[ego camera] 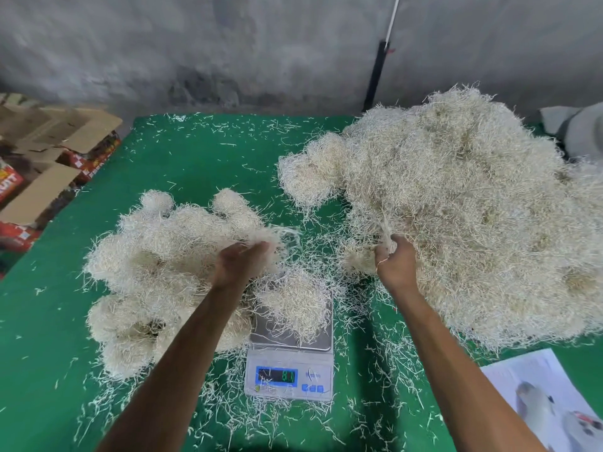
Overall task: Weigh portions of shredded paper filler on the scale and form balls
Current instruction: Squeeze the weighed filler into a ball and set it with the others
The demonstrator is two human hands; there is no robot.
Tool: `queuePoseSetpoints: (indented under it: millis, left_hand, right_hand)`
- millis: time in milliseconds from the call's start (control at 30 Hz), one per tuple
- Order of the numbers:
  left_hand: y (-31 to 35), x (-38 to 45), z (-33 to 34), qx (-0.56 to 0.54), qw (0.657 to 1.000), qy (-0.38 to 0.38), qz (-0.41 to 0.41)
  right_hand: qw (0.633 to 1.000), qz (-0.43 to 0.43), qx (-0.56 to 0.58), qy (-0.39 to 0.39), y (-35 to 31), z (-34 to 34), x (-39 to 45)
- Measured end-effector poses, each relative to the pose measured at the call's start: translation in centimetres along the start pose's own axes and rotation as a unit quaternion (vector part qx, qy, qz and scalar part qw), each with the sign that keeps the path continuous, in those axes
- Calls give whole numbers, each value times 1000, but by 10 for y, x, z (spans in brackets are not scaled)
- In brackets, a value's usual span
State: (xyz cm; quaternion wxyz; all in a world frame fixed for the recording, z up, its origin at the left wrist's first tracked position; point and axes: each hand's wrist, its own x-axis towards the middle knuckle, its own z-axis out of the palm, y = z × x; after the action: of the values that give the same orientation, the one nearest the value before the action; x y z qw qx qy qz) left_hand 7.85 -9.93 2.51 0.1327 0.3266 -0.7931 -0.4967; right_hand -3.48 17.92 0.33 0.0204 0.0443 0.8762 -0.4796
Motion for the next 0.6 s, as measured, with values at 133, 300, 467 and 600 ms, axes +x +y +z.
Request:
queuePoseSetpoints:
  millis: [133,300,467,600]
  left_hand:
    - [-7,-23,14,116,979,-153,65]
    - [-30,-30,16,36,986,-158,-39]
    - [-42,-35,0,-66,983,-170,-18]
    - [-46,-42,-10,-97,991,-96,4]
  right_hand:
    - [999,3,0,-34,5,19,-13]
    - [999,-13,-7,-39,6,26,-25]
    - [999,16,-30,-18,13,27,-30]
    - [985,-34,-172,-8,13,22,-39]
